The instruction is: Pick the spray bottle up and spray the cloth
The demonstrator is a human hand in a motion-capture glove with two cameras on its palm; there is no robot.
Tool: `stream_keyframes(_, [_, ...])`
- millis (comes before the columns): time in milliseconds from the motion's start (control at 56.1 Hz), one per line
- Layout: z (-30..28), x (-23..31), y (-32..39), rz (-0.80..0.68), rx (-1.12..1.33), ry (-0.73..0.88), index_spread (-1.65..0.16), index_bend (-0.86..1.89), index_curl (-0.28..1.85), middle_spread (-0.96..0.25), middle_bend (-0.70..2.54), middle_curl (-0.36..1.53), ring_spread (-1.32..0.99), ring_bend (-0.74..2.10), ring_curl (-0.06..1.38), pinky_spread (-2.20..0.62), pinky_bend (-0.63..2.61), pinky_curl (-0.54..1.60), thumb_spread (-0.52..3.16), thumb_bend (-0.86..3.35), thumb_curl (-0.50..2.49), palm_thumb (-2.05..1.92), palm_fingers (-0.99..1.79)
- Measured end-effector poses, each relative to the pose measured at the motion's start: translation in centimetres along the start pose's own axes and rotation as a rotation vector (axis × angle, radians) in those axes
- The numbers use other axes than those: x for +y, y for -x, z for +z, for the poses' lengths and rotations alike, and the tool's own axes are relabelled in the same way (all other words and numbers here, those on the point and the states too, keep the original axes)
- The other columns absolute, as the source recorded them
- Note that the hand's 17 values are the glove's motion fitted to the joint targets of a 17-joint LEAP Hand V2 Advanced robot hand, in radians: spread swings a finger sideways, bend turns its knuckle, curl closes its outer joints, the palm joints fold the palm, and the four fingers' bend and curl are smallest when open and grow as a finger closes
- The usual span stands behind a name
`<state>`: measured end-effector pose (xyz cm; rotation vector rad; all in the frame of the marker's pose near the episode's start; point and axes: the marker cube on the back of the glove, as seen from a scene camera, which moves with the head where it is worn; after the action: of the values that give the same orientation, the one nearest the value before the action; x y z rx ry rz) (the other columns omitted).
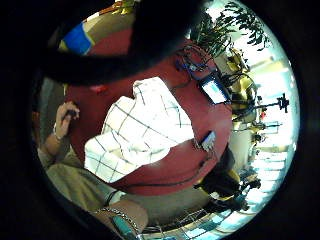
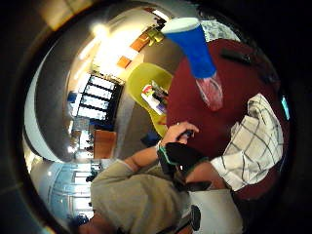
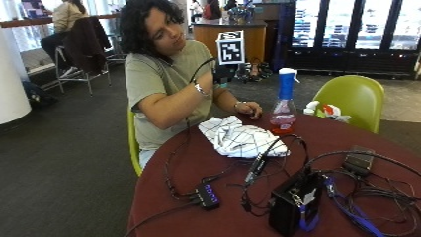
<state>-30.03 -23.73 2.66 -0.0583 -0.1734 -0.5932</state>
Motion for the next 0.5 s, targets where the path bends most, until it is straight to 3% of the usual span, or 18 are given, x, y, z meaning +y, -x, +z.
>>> stream_keyframes(232, [0.0,2.7,0.9,-0.038,0.13,0.07,-0.4,0.12,0.24,0.0,0.22,0.35,-0.04,0.29,0.33,0.24,0.28,0.35,0.94,-0.03,0.4,0.51,0.19])
stream_keyframes(499, [0.4,3.2,0.7,-0.042,0.079,0.132,-0.39,0.15,0.25,0.02,0.24,0.35,-0.03,0.29,0.32,0.21,0.21,0.33,1.0,-0.02,0.39,0.59,0.21])
